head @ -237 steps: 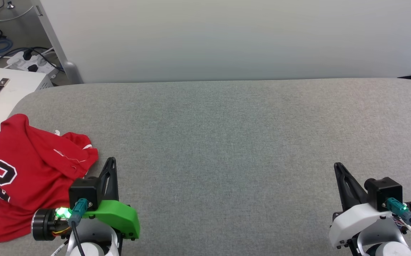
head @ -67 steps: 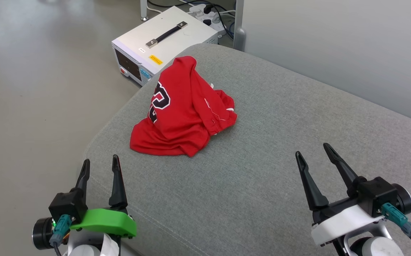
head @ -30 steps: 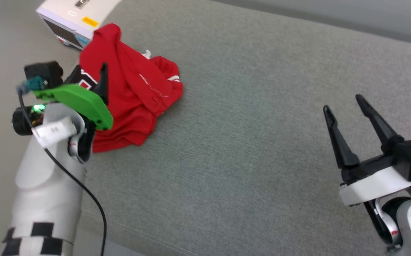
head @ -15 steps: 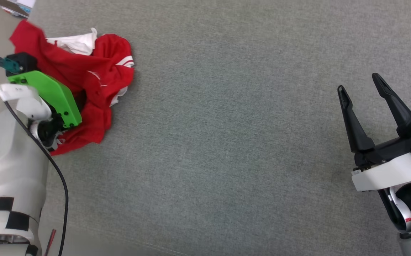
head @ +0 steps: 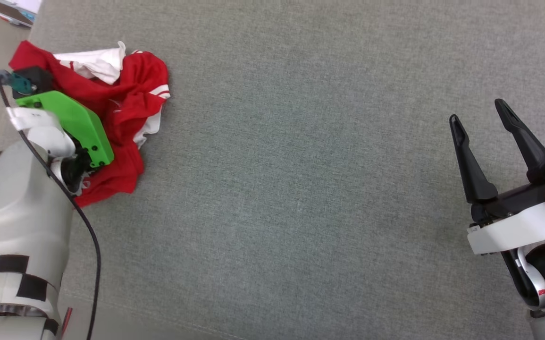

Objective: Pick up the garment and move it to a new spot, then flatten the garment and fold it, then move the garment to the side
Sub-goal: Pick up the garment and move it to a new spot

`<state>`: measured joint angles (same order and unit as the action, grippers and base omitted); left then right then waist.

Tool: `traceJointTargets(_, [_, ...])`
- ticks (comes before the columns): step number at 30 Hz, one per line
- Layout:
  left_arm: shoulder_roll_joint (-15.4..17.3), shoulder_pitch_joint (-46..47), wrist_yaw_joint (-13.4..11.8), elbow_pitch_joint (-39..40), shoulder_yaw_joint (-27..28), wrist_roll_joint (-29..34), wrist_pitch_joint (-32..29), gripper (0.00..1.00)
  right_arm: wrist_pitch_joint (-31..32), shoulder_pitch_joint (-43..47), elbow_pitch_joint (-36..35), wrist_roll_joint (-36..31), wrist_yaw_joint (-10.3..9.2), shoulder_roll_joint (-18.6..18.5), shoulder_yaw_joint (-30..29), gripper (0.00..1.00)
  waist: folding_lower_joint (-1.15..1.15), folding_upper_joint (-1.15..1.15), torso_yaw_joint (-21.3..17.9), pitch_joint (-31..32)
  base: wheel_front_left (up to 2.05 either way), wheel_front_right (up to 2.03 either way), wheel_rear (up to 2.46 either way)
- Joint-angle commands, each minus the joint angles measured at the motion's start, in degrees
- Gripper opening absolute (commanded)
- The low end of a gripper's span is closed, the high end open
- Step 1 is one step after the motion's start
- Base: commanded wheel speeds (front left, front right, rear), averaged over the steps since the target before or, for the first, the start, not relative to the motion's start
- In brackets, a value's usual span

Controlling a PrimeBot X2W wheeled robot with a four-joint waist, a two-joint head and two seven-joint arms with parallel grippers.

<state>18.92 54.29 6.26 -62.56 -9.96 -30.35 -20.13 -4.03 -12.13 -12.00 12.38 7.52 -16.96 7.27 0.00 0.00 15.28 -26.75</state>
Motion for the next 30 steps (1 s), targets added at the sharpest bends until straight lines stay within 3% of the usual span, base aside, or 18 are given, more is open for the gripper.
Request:
traceJointTargets(1, [-1.55,-2.63,-0.35,-1.31,-0.99,0.77,0.75,0.0,-0.11,0.37,0.37,0.24,-0.03,0.25,-0.05,1.0,0.0,0.0,0.81,2.41,0.0,0.0,0.0])
traceJointTargets(17, [0.34,-1.68,-4.13,6.39,-4.19,6.88,26.7,0.0,-2.3,4.52,4.5,-0.41,-0.03,6.82,-2.08,1.0,0.0,0.0,-0.16,14.89,0.0,0.0,0.0])
traceJointTargets(23, [-0.95,-3.01,-4.1,11.1,-5.9,8.08,31.27,0.0,-2.79,6.23,5.68,-1.13,-0.03,8.98,-3.48,1.0,0.0,0.0,-2.86,18.34,0.0,0.0,0.0])
traceJointTargets(30, [-2.33,-6.68,-1.99,18.5,-9.12,8.71,31.42,0.0,-3.06,7.82,6.39,-1.61,-0.03,10.36,-4.19,1.0,0.0,0.0,-8.43,20.53,0.0,0.0,0.0])
